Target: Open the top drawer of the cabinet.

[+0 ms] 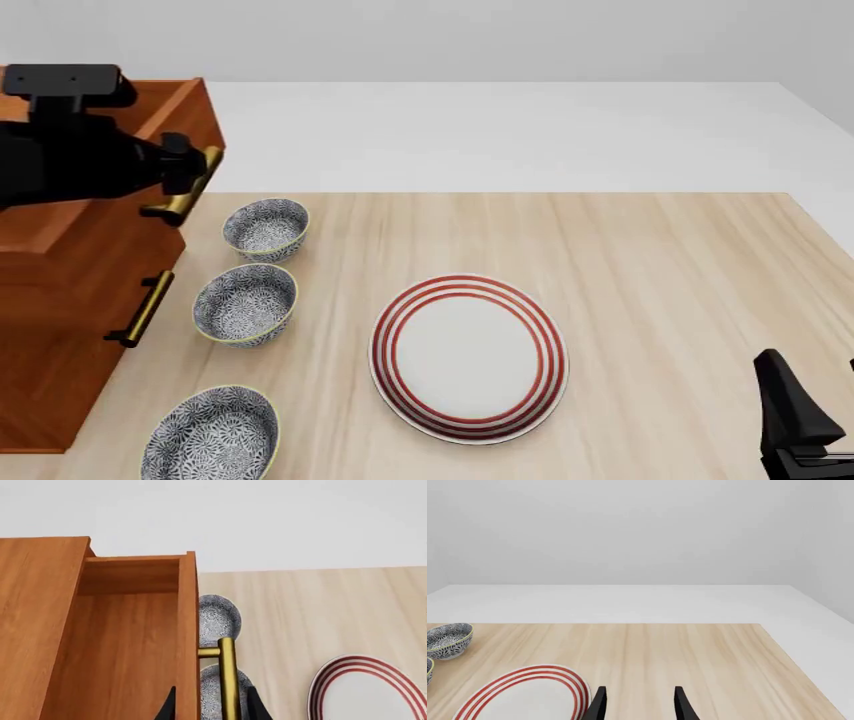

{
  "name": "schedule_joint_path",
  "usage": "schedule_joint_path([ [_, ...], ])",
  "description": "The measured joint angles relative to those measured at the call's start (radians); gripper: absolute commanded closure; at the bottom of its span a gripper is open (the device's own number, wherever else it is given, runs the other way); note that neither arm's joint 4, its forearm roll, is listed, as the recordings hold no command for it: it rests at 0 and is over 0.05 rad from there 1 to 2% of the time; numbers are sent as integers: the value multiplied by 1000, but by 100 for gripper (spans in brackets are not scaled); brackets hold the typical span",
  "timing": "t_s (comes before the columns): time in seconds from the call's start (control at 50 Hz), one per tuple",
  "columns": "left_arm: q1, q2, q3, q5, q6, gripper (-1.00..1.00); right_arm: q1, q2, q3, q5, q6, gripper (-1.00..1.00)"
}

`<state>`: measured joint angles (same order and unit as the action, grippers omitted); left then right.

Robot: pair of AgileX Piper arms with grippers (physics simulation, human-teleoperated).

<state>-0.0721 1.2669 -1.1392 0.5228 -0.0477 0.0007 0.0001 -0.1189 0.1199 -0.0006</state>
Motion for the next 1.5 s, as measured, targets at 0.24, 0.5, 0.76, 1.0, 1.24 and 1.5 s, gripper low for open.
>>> schedule_joint_path([
  [0.24, -28, 5, -3, -10, -20, -100, 0, 0, 0, 0, 0, -100],
  [0.5, -50, 9, -4, -18, -35, -100, 0, 0, 0, 0, 0, -100],
  [0.76, -68, 15, -10, -20, -33, -100, 0, 0, 0, 0, 0, -100],
  [1.0, -101, 24, -16, -26, -43, -100, 0, 0, 0, 0, 0, -100],
  [1.24, -126, 29, -17, -37, -57, -100, 0, 0, 0, 0, 0, -100],
  [1.5, -151, 40, -24, -47, -47, -100, 0, 0, 0, 0, 0, -100],
])
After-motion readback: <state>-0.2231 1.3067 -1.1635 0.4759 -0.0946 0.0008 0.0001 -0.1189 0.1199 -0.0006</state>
